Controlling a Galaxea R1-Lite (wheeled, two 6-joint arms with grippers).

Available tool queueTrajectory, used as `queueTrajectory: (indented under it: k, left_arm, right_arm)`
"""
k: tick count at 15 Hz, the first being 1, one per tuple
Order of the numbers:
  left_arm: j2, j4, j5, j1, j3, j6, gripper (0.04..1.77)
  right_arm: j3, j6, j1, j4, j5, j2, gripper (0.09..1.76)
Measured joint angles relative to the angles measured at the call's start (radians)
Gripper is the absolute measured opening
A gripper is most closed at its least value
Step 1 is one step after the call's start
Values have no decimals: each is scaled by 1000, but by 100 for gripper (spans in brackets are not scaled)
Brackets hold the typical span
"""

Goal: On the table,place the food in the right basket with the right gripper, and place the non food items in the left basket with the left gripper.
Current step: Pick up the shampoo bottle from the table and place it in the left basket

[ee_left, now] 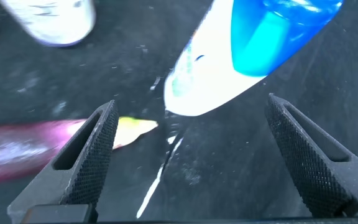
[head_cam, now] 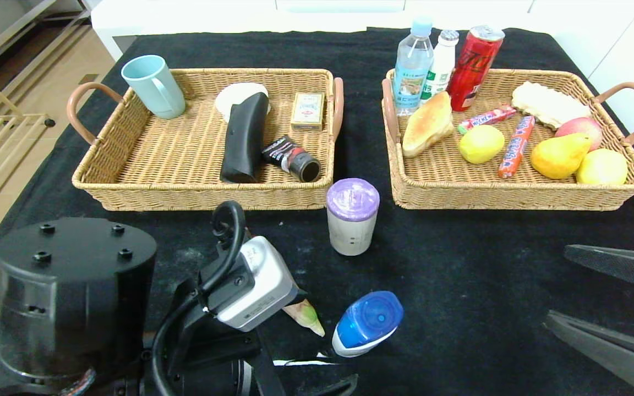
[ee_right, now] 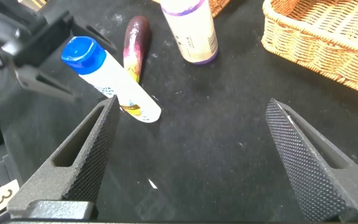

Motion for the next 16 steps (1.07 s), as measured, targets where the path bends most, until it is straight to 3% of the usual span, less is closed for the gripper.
queueTrajectory:
  k: [3, 7, 16]
  left_arm:
    - [33, -7, 5, -25, -6, 1, 171]
    - [90, -109, 88, -59, -21, -1, 171]
    - [154, -141, 167, -82, -77, -12, 172]
  right_arm:
    - [-1, 0, 0, 0, 0, -1, 171]
    - [-1, 0, 0, 0, 0, -2, 171]
    - [0, 0, 0, 0, 0, -2, 171]
